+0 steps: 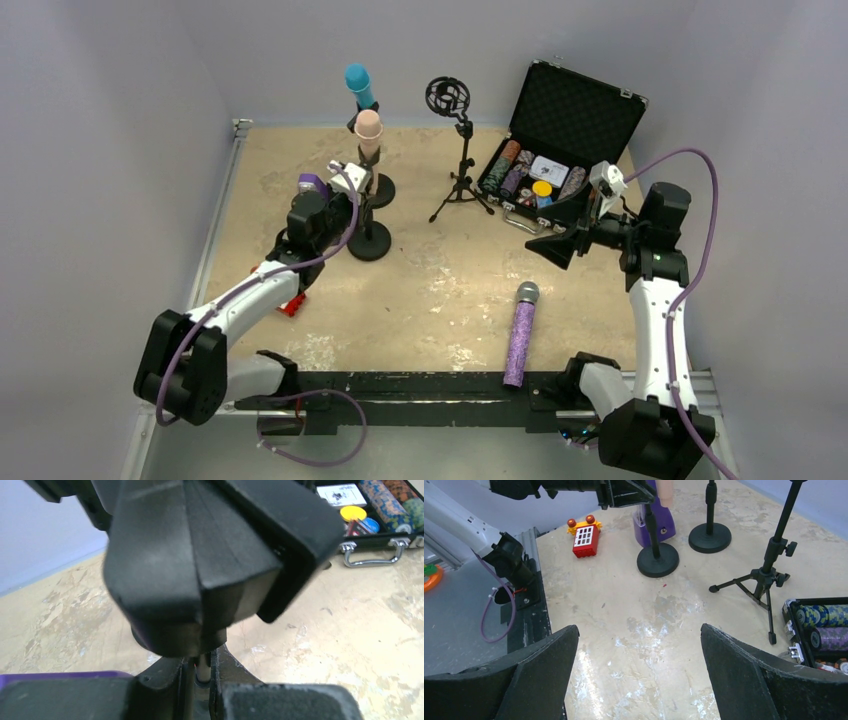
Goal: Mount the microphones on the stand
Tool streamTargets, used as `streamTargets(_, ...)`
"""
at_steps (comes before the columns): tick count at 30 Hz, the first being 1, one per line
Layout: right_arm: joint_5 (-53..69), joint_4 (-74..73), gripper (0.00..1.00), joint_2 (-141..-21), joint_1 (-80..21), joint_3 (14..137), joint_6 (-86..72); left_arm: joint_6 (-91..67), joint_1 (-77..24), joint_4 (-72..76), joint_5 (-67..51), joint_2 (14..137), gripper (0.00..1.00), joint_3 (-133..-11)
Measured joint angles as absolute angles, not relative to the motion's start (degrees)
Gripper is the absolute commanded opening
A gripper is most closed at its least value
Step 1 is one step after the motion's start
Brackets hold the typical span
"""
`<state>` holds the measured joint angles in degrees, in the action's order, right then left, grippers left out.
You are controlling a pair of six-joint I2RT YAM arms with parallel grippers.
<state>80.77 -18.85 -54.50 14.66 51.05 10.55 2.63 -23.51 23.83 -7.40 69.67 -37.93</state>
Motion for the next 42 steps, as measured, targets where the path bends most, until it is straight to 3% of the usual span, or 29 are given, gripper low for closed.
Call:
streamTargets(10, 80.75, -18.90, 0.96, -54.78, 14.66, 50.28, 10.63, 1.08, -19.07, 29.74, -9.19, 75.94, 0.03, -39.75)
streamTargets(16, 80.73, -18.85, 0.96, -54.81, 14.66, 50.22, 10.83, 0.67, -18.76, 29.80, -8.69, 75.81, 0.55, -39.68)
streamTargets(23, 80.55, -18.90, 0.96, -54.92, 14.66, 50.22, 11.51, -2.63, -18.70, 26.70, -6.72, 67.92, 0.84, -36.99)
streamTargets(31, 80.53, -18.96, 0.96, -55.53, 14.66, 50.22, 11.73, -9.93, -18.70, 14.55, -4.99, 50.24, 0.99, -33.85)
streamTargets(42, 80.49, -19.44, 0.96, -55.55, 14.66, 50.22, 12.75, -26.11, -18.72, -9.08, -7.88, 38.83, 0.99, -38.89)
